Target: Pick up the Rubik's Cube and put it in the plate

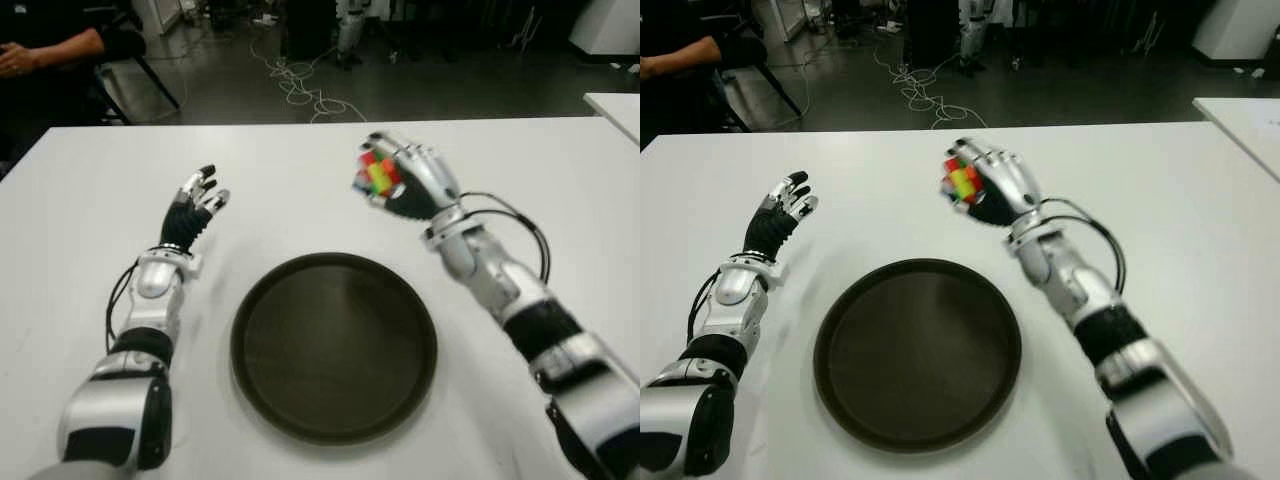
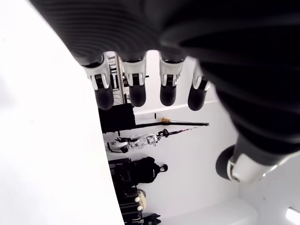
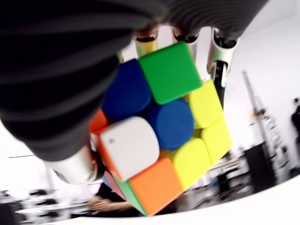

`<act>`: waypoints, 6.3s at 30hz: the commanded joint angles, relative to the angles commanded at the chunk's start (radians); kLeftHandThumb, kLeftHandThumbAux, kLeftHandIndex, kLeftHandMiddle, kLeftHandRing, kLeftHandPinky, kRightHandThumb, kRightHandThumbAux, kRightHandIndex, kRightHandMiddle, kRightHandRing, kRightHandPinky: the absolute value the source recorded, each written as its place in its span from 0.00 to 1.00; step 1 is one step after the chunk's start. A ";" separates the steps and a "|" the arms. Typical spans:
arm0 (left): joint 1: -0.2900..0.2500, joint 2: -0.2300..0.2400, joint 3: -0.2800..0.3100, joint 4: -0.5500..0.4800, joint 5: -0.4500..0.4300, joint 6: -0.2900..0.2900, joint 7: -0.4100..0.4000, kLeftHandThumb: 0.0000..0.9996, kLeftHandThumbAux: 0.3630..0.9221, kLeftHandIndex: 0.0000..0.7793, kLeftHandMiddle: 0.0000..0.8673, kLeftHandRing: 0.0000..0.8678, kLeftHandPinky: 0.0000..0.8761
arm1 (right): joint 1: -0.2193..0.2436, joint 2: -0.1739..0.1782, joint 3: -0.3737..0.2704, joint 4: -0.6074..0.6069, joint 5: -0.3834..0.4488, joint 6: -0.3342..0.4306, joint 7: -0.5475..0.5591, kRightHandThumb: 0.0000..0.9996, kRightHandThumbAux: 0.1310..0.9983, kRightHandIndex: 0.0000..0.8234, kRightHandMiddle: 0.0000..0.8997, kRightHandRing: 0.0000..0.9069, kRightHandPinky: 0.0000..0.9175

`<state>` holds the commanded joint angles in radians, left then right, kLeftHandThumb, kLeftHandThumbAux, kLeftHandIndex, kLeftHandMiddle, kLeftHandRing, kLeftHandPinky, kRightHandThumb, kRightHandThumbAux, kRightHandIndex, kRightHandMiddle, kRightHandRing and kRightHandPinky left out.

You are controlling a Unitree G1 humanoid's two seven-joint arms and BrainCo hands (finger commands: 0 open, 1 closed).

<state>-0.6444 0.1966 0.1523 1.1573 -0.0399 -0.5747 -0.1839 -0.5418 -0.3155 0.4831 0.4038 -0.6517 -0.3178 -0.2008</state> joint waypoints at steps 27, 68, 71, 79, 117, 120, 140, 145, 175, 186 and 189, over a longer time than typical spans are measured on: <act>-0.001 -0.002 0.009 0.002 -0.008 0.012 -0.001 0.00 0.41 0.00 0.01 0.00 0.00 | -0.013 -0.084 -0.024 -0.146 0.350 -0.093 0.797 0.69 0.70 0.52 0.73 0.73 0.71; 0.002 0.002 0.000 -0.008 -0.002 0.007 -0.005 0.00 0.40 0.00 0.00 0.00 0.00 | 0.022 0.004 -0.068 -0.075 0.289 -0.131 0.667 0.67 0.71 0.49 0.37 0.36 0.35; 0.003 0.001 0.000 -0.009 -0.001 0.007 0.002 0.00 0.39 0.00 0.01 0.00 0.00 | 0.015 -0.002 -0.061 -0.073 0.282 -0.127 0.678 0.43 0.74 0.36 0.25 0.24 0.22; 0.003 0.003 -0.008 -0.010 0.011 0.007 0.021 0.00 0.45 0.00 0.03 0.00 0.00 | 0.006 -0.003 -0.046 -0.070 0.255 -0.093 0.700 0.02 0.74 0.03 0.02 0.02 0.02; 0.003 0.004 -0.003 0.003 0.016 -0.016 0.012 0.00 0.43 0.00 0.04 0.00 0.00 | 0.011 0.000 -0.036 -0.089 0.106 -0.041 0.614 0.00 0.71 0.00 0.00 0.00 0.00; 0.003 0.004 -0.005 0.003 0.019 -0.018 0.012 0.00 0.41 0.00 0.03 0.00 0.00 | 0.007 -0.004 -0.034 -0.089 0.096 -0.041 0.613 0.00 0.71 0.00 0.00 0.00 0.00; -0.002 0.008 -0.014 0.007 0.031 -0.009 0.026 0.00 0.39 0.01 0.03 0.00 0.00 | -0.013 -0.014 -0.016 -0.061 0.029 -0.044 0.558 0.00 0.75 0.00 0.00 0.00 0.00; -0.002 0.010 -0.015 0.008 0.030 -0.004 0.021 0.00 0.39 0.00 0.02 0.00 0.00 | -0.012 -0.010 -0.025 -0.063 0.029 -0.033 0.546 0.00 0.75 0.00 0.00 0.00 0.00; -0.010 0.020 -0.021 0.012 0.033 0.009 0.006 0.00 0.37 0.01 0.01 0.00 0.00 | -0.327 0.065 -0.260 0.871 0.185 -0.007 -0.055 0.00 0.67 0.12 0.13 0.15 0.17; -0.013 0.017 -0.018 0.013 0.029 0.004 0.003 0.00 0.40 0.01 0.02 0.00 0.00 | -0.328 0.123 -0.365 0.907 0.323 0.047 0.033 0.00 0.74 0.25 0.30 0.34 0.39; -0.013 0.017 -0.019 0.012 0.031 0.005 0.004 0.00 0.40 0.01 0.03 0.00 0.00 | -0.339 0.131 -0.347 0.906 0.310 0.074 0.046 0.00 0.74 0.26 0.33 0.37 0.42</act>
<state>-0.6574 0.2136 0.1336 1.1698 -0.0093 -0.5693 -0.1798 -0.8808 -0.1846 0.1358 1.3102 -0.3419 -0.2439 -0.1549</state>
